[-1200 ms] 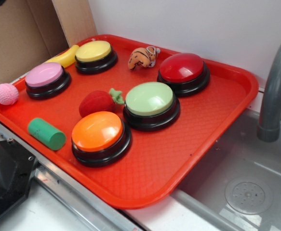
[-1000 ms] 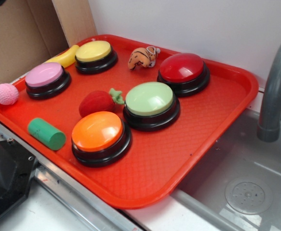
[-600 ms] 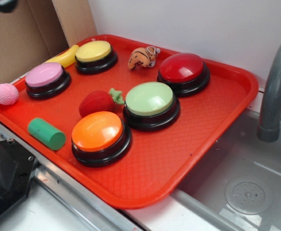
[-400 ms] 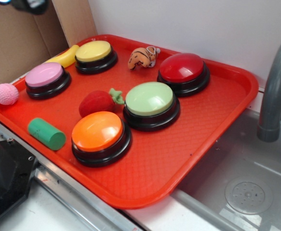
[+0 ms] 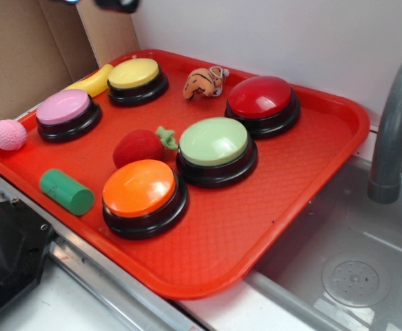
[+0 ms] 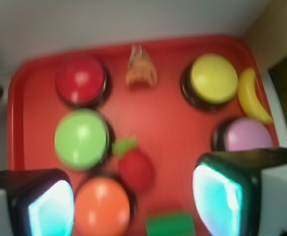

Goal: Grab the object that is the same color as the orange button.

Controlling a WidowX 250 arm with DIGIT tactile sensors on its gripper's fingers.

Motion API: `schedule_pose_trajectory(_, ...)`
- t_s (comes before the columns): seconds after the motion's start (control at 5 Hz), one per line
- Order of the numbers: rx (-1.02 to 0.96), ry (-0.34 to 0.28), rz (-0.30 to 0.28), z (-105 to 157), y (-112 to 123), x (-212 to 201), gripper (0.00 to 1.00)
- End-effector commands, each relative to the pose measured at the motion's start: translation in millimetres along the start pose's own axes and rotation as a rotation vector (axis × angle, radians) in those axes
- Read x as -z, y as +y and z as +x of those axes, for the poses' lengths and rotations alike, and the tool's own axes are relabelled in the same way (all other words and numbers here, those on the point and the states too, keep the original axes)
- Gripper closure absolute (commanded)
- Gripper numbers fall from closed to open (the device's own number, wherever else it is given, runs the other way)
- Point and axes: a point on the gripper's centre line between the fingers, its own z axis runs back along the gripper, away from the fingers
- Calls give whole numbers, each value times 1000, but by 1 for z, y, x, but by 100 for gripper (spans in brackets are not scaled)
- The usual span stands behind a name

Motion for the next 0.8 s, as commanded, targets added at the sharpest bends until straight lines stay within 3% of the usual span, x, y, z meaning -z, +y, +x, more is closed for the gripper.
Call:
schedule_pose_trajectory(0.0, -111, -143, -61, 57, 23, 37, 0)
schedule_pose_trajectory(0.2, -173, -130, -10, 76, 25, 69, 0)
schedule_pose_trajectory(0.6, -197, -96, 31, 91, 28, 114, 0)
